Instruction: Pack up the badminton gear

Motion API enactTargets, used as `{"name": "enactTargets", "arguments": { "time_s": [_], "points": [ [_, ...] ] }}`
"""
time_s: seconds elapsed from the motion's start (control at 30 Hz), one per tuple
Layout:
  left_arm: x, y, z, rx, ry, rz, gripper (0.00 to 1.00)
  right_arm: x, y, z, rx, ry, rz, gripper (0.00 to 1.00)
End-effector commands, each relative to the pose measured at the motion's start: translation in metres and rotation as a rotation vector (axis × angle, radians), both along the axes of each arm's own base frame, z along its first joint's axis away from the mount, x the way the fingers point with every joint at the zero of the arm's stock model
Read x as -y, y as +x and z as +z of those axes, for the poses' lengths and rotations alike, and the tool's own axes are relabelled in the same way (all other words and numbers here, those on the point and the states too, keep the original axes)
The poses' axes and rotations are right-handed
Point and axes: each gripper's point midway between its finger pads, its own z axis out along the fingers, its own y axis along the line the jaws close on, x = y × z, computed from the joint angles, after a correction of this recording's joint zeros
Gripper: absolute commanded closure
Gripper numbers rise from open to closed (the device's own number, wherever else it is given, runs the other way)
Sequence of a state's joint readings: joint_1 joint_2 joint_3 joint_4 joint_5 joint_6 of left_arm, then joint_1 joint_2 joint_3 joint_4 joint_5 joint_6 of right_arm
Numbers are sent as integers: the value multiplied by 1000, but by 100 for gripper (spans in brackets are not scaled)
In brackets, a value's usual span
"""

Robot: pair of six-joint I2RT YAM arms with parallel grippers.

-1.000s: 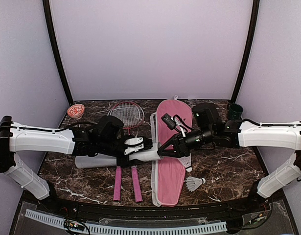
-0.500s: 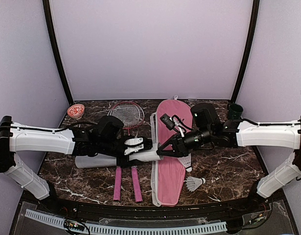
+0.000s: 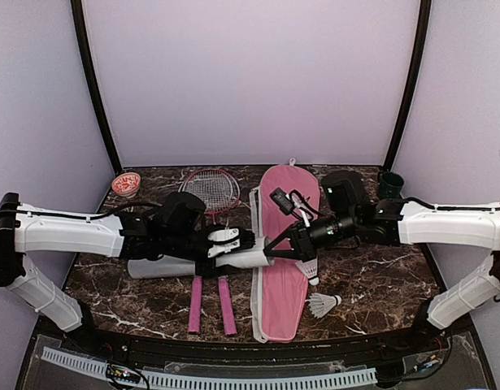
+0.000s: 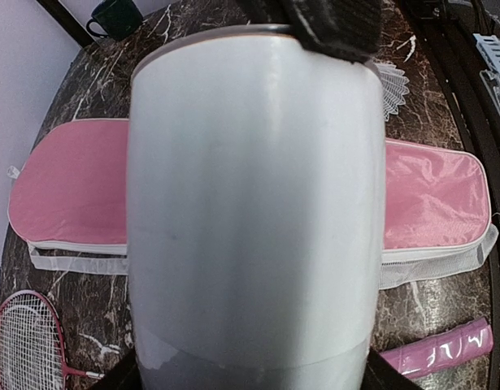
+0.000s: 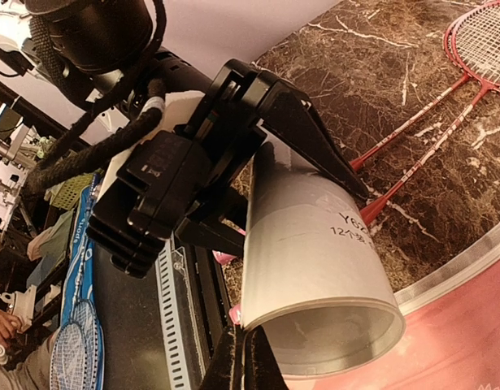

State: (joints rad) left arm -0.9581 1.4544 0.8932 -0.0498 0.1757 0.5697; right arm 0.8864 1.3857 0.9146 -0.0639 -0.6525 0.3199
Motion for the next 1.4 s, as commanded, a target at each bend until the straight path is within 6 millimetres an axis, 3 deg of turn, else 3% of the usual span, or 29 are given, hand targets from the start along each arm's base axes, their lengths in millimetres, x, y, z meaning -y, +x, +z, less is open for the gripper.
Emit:
{"name": "enactTargets", "arguments": {
  "time_s": [0.0,0.3,0.4,0.57,0.67,0.87,1.13,1.37],
  "points": [
    [-11,-5,-5,-20,21,7,58,11,-3,35,59,104,4,100],
    [-16,-3,-11,-16,52,23,60,36,4,34,35,114,-42,100],
    [-22,3,-6,-13,48,63,60,45,19,32,74,71,-112,100],
    [-42,19,16,-2,-25,164,60,55,55,4,182,-147,-226,100],
    [-54,23,28,1,-67,201,60,46,64,-4,194,-189,-236,100],
    [-72,20,29,18,-62,229,60,32,90,-39,177,-342,-278,100],
    [-69,17,23,5,-61,204,60,30,130,-91,213,-564,-353,100],
    [-61,13,16,-39,-57,168,60,20,150,-120,180,-591,-333,100]
  ]
}}
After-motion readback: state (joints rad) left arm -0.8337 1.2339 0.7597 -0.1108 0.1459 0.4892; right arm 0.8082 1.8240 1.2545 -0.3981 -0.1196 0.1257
